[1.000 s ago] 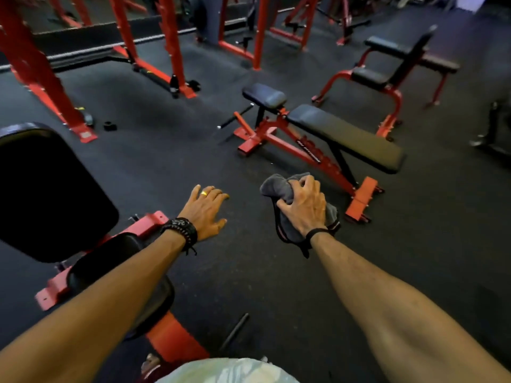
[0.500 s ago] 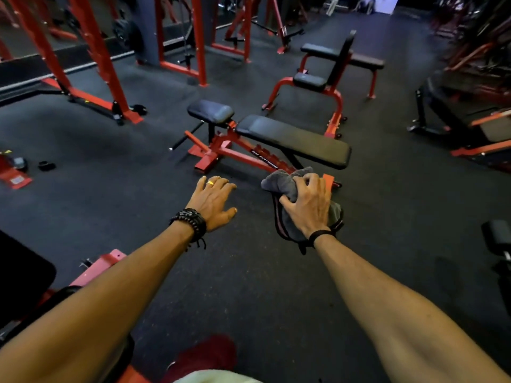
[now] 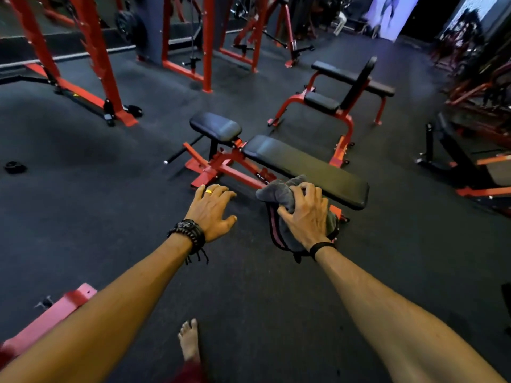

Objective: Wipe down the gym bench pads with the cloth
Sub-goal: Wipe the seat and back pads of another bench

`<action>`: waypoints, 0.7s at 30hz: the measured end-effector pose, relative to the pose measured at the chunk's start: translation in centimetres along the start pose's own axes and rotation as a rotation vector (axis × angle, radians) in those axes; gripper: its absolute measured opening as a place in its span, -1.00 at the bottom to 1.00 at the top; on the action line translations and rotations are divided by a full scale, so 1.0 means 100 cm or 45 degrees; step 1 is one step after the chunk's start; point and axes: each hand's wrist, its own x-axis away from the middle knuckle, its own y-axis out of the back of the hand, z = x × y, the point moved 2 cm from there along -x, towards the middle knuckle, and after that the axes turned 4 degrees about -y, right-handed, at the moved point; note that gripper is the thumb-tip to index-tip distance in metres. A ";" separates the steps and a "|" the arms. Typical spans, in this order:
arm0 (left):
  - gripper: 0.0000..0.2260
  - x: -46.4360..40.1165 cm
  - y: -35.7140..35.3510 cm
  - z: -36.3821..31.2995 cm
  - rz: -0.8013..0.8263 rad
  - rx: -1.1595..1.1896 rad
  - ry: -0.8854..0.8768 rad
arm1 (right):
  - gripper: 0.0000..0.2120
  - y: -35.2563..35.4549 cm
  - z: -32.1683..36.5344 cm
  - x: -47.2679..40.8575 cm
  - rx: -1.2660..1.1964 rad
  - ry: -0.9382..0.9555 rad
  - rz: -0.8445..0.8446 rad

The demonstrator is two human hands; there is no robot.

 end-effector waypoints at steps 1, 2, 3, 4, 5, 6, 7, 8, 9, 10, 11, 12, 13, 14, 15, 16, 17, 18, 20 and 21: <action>-0.43 -0.017 0.004 0.019 -0.005 0.019 0.018 | -0.56 -0.016 0.010 -0.023 -0.025 -0.026 0.034; -0.42 -0.031 0.010 0.038 -0.020 0.041 0.041 | -0.56 -0.030 0.021 -0.046 -0.053 -0.055 0.069; -0.41 -0.042 0.016 0.056 -0.036 0.053 0.057 | -0.56 -0.043 0.034 -0.066 -0.085 -0.085 0.090; -0.40 -0.054 0.023 0.075 -0.047 0.045 0.050 | -0.57 -0.055 0.046 -0.085 -0.118 -0.113 0.092; -0.39 -0.067 0.031 0.094 -0.041 0.023 0.038 | -0.57 -0.067 0.060 -0.104 -0.151 -0.128 0.083; -0.38 -0.082 0.037 0.113 -0.027 -0.004 0.036 | -0.58 -0.078 0.073 -0.121 -0.185 -0.140 0.073; -0.37 -0.097 0.044 0.131 -0.011 -0.016 0.048 | -0.59 -0.089 0.085 -0.137 -0.211 -0.152 0.076; -0.37 -0.112 0.050 0.147 0.000 -0.020 0.060 | -0.59 -0.100 0.095 -0.151 -0.221 -0.157 0.084; -0.38 -0.126 0.055 0.161 0.005 -0.014 0.062 | -0.59 -0.110 0.103 -0.165 -0.218 -0.156 0.091; -0.39 -0.140 0.058 0.173 0.001 -0.010 0.049 | -0.59 -0.120 0.111 -0.178 -0.211 -0.149 0.101; -0.40 -0.154 0.060 0.184 0.003 -0.016 0.029 | -0.59 -0.130 0.118 -0.192 -0.206 -0.141 0.107; -0.40 -0.167 0.062 0.196 0.015 -0.024 0.013 | -0.59 -0.142 0.124 -0.206 -0.210 -0.139 0.114; -0.40 -0.180 0.063 0.210 0.028 -0.029 0.008 | -0.60 -0.154 0.130 -0.220 -0.220 -0.146 0.121; -0.40 -0.192 0.062 0.223 0.033 -0.035 0.005 | -0.61 -0.166 0.134 -0.233 -0.226 -0.156 0.126; -0.39 -0.203 0.060 0.237 0.031 -0.039 0.003 | -0.61 -0.179 0.136 -0.244 -0.233 -0.161 0.134; -0.39 -0.216 0.057 0.252 0.022 -0.044 0.004 | -0.61 -0.193 0.139 -0.256 -0.235 -0.156 0.139; -0.40 -0.230 0.055 0.268 0.020 -0.039 0.015 | -0.61 -0.207 0.142 -0.268 -0.236 -0.147 0.143; -0.41 -0.246 0.053 0.284 0.026 -0.028 0.029 | -0.61 -0.221 0.145 -0.281 -0.235 -0.140 0.141; -0.42 -0.277 0.050 0.313 0.054 -0.026 0.039 | -0.61 -0.249 0.150 -0.311 -0.237 -0.138 0.143; -0.42 -0.295 0.050 0.328 0.068 -0.039 0.034 | -0.61 -0.264 0.153 -0.329 -0.230 -0.138 0.151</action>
